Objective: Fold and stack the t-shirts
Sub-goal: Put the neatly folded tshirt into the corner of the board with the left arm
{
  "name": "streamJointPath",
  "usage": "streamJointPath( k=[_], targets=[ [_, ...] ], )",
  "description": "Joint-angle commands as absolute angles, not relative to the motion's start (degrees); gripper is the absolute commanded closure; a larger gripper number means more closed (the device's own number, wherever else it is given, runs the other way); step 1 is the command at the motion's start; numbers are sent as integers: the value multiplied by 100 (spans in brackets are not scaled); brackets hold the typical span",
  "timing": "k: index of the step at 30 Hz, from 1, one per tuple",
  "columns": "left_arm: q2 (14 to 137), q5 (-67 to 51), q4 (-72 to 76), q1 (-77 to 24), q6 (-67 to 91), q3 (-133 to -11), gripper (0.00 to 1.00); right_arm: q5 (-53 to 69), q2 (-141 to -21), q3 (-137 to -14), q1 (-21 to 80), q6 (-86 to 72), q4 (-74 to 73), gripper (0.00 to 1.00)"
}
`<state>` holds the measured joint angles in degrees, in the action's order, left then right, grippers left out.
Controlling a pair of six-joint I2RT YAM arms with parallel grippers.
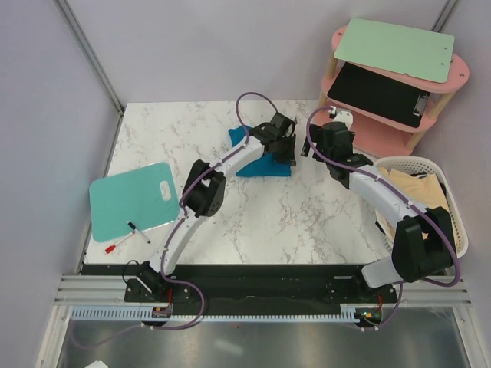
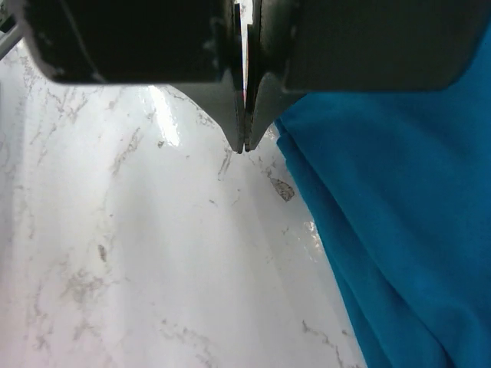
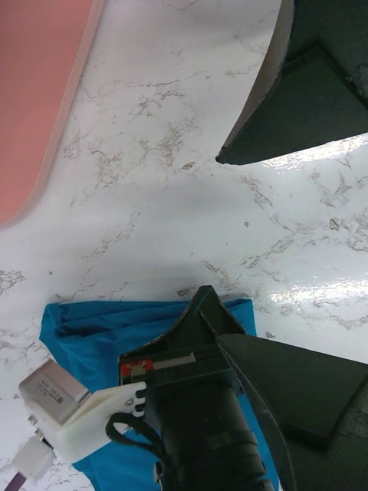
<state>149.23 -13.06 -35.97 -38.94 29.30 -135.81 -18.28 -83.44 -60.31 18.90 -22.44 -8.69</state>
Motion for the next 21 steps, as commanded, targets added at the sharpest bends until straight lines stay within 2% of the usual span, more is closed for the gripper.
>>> streamJointPath(
  k=[1,11,21],
  targets=[
    [15205,-1398,-3463,-3832,3278,-13842,98,-1925,-8402,-5933,1898,-2241,-835,2],
    [15355,-1319,-3217,-3419,4219,-13834,98,-1863,-8297,-5643,1890,-2241,-844,2],
    [14512,-1143,-3243,-2524,4052,-12185,98,-1732,-8209,-5449,1898,-2294,-826,2]
  ],
)
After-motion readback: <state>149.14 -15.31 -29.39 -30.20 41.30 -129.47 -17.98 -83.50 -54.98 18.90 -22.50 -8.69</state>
